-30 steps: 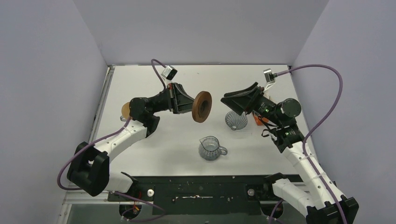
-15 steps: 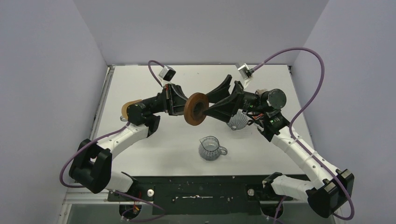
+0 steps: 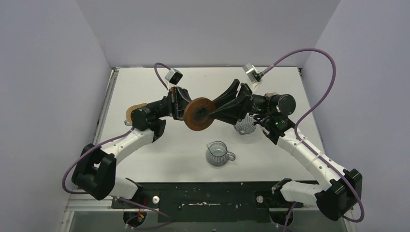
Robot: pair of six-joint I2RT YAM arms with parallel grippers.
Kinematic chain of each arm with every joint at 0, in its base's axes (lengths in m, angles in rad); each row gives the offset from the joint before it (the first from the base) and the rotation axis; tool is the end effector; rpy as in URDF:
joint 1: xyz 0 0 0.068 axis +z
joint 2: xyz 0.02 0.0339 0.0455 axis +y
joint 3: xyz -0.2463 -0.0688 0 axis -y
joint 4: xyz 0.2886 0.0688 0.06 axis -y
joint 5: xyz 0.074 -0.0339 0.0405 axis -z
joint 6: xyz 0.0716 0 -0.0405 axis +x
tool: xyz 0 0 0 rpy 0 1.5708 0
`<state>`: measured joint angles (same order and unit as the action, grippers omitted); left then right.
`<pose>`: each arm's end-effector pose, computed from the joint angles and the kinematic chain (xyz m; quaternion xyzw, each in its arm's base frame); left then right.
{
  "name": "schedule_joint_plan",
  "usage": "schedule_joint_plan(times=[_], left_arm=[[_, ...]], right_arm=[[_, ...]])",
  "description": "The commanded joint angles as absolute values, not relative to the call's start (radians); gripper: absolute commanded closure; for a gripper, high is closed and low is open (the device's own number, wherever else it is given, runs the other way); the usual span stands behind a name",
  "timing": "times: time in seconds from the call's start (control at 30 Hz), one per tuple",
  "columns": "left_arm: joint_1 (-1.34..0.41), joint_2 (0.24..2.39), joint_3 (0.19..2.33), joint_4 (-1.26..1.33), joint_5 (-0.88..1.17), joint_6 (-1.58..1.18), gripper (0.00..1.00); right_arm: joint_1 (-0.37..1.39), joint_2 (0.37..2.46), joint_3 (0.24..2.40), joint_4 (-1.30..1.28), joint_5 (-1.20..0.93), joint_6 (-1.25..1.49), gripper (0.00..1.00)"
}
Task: Place the coffee filter in the dripper
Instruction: Adjust the dripper holder.
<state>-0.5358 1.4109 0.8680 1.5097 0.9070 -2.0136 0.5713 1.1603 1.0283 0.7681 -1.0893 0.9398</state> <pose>0.2515 -0.2149 0.3562 0.1291 0.4793 -0.8589 0.1258 0.2196 0.2166 0.4245 -0.3841 0.4636 0.6935 0.3958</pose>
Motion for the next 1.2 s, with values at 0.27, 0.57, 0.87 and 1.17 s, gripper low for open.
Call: schedule_joint_plan(times=[0.27,0.57,0.87,1.17], left_arm=[[-0.534,1.410,0.886,1.755,0.908,-2.030,1.00],[-0.534,1.410,0.887,1.755,0.909,-2.030,0.85],[-0.532,1.403,0.883,1.718,0.907,-1.995,0.63],[-0.528,1.372,0.862,1.426,0.929,-1.797,0.57]], right_arm=[[0.582,1.164,1.013,1.002,-1.065,1.027,1.00],[0.581,1.137,1.012,0.912,-1.037,0.967,1.00],[0.573,1.041,1.023,0.663,-0.978,0.821,1.00],[0.567,0.905,1.084,0.246,-0.841,0.625,1.00]])
